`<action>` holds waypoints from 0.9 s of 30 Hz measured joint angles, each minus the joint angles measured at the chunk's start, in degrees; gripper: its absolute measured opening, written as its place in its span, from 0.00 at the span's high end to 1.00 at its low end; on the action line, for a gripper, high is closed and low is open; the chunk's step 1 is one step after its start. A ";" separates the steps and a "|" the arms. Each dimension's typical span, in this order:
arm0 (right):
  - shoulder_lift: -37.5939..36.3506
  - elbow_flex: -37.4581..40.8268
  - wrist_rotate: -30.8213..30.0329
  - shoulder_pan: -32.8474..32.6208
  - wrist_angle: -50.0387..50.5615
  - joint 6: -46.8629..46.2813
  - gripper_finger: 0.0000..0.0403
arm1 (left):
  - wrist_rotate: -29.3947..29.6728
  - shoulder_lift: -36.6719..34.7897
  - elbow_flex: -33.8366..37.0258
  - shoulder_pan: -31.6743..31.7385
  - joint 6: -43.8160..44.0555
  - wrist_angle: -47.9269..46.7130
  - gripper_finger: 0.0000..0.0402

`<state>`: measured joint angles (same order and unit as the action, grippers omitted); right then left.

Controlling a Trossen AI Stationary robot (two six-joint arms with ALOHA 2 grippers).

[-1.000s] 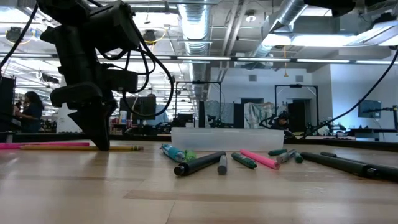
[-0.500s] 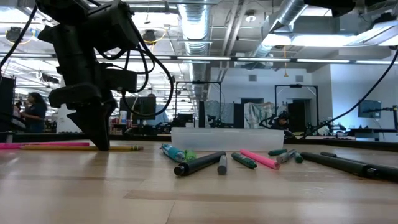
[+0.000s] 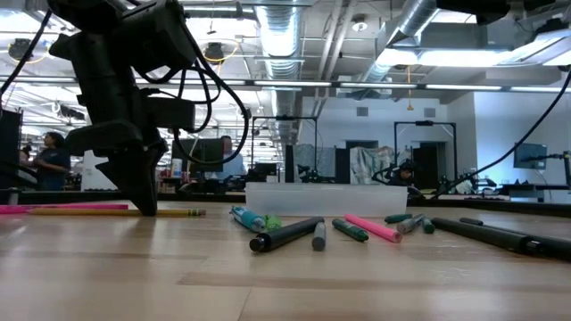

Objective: Pick & place school supplies into a supply box
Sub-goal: Put the yellow pencil into the supply box

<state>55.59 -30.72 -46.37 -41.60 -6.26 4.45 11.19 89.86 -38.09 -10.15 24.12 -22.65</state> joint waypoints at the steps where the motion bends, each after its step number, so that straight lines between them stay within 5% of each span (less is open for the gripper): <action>1: 0.00 0.00 0.00 0.00 0.02 0.00 0.73 | 0.08 0.00 0.00 -0.01 -0.19 0.08 0.96; 27: 0.00 0.02 0.00 0.00 0.31 -0.01 0.73 | 2.74 0.61 -4.48 -1.68 -1.29 -3.35 0.96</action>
<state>55.59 -30.70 -46.37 -41.60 -5.96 4.43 13.93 90.48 -42.56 -11.84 22.83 -26.00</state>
